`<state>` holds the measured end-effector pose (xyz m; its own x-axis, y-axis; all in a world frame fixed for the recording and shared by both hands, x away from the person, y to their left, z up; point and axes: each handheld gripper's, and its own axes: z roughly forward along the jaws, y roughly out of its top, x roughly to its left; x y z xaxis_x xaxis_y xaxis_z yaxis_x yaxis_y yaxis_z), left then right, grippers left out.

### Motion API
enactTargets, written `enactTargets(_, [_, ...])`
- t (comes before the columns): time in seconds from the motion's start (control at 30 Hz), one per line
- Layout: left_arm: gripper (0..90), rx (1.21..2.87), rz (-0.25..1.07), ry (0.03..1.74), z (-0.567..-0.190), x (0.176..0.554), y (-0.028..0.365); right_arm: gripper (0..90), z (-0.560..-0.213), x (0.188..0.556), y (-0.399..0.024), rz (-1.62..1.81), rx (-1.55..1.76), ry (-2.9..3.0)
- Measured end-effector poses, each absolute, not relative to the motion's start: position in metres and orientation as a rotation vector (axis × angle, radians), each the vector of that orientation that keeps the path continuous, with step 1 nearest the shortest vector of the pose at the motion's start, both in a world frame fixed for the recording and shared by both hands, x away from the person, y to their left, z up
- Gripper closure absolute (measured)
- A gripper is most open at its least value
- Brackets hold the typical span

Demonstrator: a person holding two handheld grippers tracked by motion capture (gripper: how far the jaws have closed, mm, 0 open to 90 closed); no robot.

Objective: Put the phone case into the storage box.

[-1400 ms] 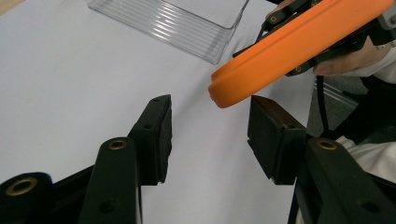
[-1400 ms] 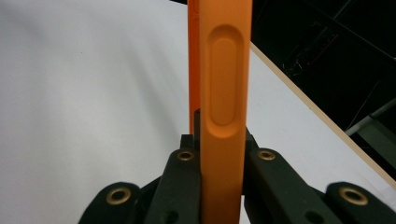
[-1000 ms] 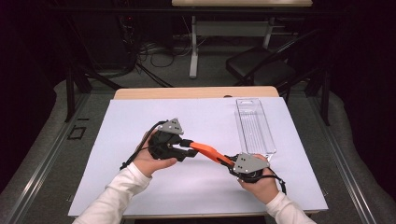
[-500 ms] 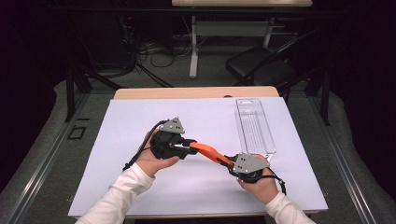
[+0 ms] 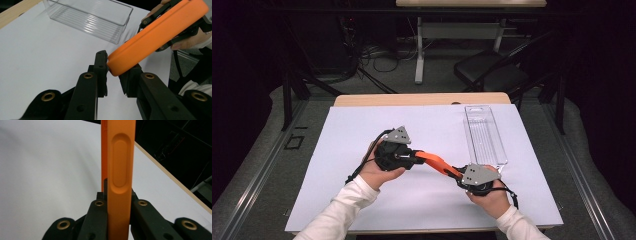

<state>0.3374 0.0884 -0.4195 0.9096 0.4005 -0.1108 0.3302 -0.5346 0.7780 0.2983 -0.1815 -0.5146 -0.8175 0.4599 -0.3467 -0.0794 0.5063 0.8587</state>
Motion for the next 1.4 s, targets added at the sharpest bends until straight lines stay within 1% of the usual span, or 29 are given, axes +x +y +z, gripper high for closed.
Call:
enactTargets(0.57, [79.8,2.173,0.068,0.579,-0.4208,0.3374,0.0891,86.5,-0.5151,0.2983,-0.1808,1.29,0.318,2.214])
enactTargets(1.07, [80.7,2.17,0.082,0.614,-0.4215,0.3346,0.0866,86.0,-0.5158,0.2983,-0.1804,1.284,0.333,2.227])
enactTargets(1.4, [81.3,2.168,0.09,0.632,-0.4204,0.3354,0.0849,83.2,-0.5156,0.299,-0.1806,1.291,0.349,2.218])
